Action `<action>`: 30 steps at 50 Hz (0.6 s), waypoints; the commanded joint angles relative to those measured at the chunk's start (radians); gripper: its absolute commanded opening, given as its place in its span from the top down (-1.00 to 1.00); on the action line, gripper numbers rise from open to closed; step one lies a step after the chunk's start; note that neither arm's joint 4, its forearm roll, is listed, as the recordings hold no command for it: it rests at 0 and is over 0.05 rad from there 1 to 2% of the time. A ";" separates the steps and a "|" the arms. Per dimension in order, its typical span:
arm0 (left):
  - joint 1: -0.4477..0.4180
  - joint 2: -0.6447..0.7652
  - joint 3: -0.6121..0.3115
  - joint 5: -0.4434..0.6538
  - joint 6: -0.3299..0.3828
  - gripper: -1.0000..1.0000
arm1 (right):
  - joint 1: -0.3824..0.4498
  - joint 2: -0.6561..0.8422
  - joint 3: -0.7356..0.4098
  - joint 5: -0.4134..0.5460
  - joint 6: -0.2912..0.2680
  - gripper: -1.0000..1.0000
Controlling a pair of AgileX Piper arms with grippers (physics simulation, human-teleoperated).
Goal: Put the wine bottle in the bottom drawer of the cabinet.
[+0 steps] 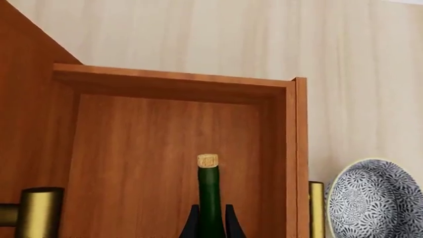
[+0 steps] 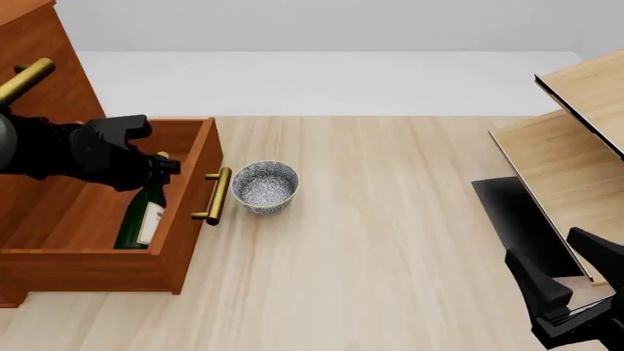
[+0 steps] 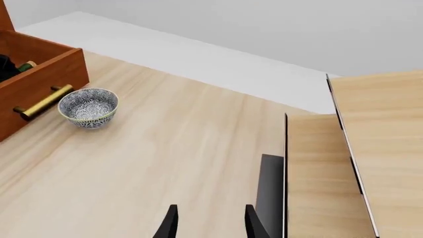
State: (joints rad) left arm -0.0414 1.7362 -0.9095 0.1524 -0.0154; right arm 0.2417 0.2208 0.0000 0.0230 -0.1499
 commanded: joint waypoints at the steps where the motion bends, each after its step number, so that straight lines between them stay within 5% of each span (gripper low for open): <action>1: 0.002 0.007 0.020 0.003 0.000 1.00 | 0.002 0.006 0.000 -0.005 0.001 -1.00; 5: 0.010 0.004 0.018 0.001 0.004 1.00 | 0.000 0.005 0.000 -0.004 -0.001 -1.00; 6: 0.010 -0.003 0.025 -0.009 0.044 -1.00 | 0.001 0.005 0.000 -0.003 0.000 -1.00; 13: -0.016 -0.007 0.026 -0.001 0.004 -1.00 | 0.002 0.011 0.000 -0.009 0.001 -1.00; 30: 0.001 -0.024 0.010 0.011 0.030 -1.00 | 0.001 0.015 0.000 -0.012 0.001 -1.00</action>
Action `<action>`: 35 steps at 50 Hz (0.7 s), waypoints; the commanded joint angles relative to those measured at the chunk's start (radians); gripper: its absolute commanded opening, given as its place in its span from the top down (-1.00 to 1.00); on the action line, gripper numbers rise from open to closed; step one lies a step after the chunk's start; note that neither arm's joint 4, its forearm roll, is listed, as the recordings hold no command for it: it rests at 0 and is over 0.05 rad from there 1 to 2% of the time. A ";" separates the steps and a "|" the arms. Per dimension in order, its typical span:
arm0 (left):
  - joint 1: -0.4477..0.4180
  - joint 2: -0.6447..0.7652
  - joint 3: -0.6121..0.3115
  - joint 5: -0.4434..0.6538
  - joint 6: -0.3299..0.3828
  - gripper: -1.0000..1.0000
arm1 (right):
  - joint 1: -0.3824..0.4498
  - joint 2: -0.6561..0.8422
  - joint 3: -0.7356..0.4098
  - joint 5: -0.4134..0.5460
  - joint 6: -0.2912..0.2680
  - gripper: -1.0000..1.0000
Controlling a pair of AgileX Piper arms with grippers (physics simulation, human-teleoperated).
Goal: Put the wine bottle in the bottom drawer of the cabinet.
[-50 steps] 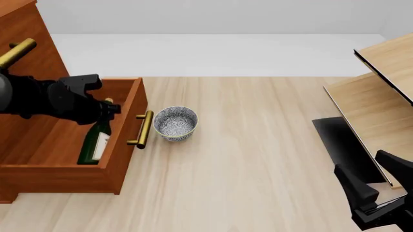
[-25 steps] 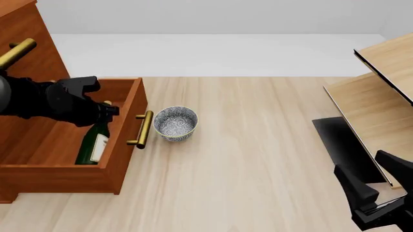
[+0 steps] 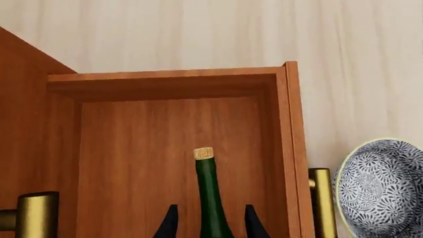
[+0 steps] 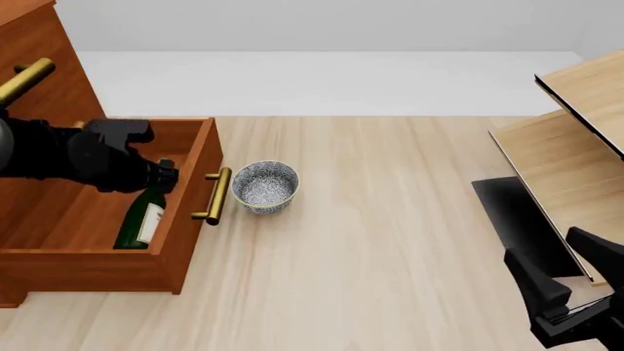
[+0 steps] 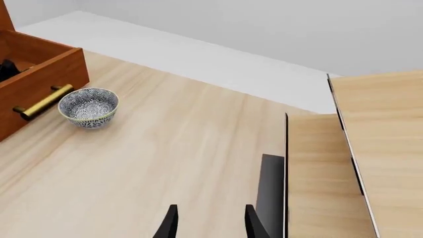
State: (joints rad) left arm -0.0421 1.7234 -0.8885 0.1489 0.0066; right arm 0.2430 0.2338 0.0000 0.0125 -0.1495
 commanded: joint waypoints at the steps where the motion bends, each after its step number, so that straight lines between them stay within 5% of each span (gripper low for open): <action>1: 0.006 -0.014 -0.015 0.017 0.012 -1.00 | 0.000 0.004 0.000 -0.003 0.000 -1.00; 35: -0.012 -0.268 -0.172 0.275 0.056 -1.00 | 0.011 0.067 0.000 -0.064 -0.003 -1.00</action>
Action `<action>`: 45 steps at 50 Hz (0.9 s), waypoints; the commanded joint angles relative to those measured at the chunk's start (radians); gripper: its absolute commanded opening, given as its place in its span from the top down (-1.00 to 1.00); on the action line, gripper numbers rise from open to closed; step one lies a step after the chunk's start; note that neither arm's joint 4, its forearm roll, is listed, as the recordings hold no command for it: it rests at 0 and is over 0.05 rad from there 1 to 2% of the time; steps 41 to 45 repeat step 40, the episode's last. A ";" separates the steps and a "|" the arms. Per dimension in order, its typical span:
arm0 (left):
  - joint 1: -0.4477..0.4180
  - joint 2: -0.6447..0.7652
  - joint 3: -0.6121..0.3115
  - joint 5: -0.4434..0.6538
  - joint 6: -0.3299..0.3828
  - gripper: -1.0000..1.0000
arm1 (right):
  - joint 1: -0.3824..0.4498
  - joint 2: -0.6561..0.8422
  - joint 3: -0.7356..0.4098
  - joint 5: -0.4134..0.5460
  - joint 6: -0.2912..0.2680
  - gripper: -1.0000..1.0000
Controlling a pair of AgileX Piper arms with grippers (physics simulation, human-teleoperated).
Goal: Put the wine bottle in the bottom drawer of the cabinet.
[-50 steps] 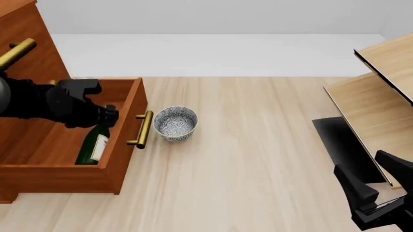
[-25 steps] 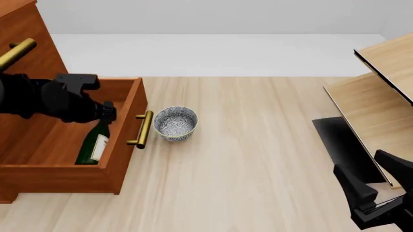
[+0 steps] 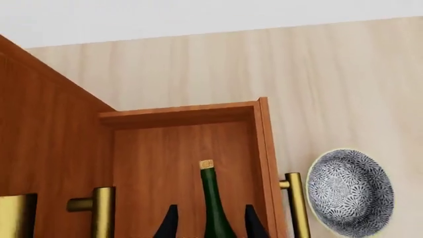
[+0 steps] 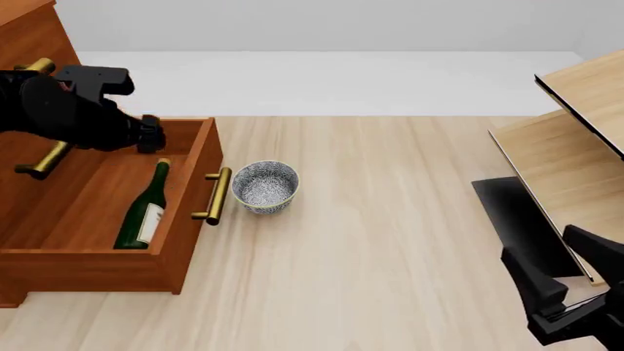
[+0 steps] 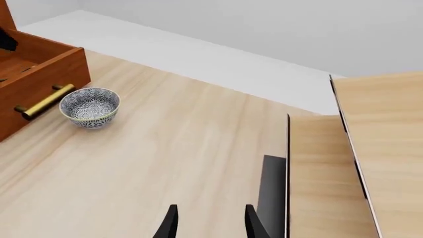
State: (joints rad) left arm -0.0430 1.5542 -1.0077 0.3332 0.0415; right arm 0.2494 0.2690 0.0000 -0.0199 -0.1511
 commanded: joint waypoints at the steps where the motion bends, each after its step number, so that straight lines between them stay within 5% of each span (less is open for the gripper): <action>1: -0.013 -0.103 -0.057 0.101 0.023 -1.00 | 0.006 0.027 0.000 -0.028 0.000 -1.00; 10: -0.020 -0.214 -0.126 0.197 0.069 -1.00 | 0.010 0.013 0.000 -0.015 -0.002 -1.00; 11: -0.026 -0.232 -0.158 0.222 0.020 -1.00 | 0.012 0.007 0.000 -0.010 0.001 -1.00; 23: -0.064 -0.368 -0.313 0.391 0.015 -1.00 | 0.020 0.022 0.000 -0.024 -0.004 -1.00; 26: -0.065 -0.411 -0.336 0.421 0.077 -1.00 | 0.018 0.013 0.000 -0.016 -0.005 -1.00; 28: -0.083 -0.427 -0.396 0.471 0.018 -1.00 | 0.016 -0.009 0.000 0.003 0.000 -1.00; 31: -0.067 -0.474 -0.447 0.510 0.080 -1.00 | 0.013 -0.027 0.000 0.020 -0.002 -1.00; 33: -0.098 -0.490 -0.497 0.550 0.031 -1.00 | 0.013 -0.013 0.000 0.007 -0.003 -1.00; 35: -0.088 -0.527 -0.545 0.580 0.086 -1.00 | 0.015 -0.002 0.000 -0.004 -0.003 -1.00; 36: -0.101 -0.535 -0.600 0.619 0.018 -1.00 | 0.016 -0.005 0.000 0.001 -0.004 -1.00; 40: -0.137 -0.575 -0.700 0.691 0.018 -1.00 | 0.018 0.011 0.000 -0.015 -0.007 -1.00; 45: -0.137 -0.575 -0.700 0.691 0.018 -1.00 | 0.018 0.011 0.000 -0.015 -0.007 -1.00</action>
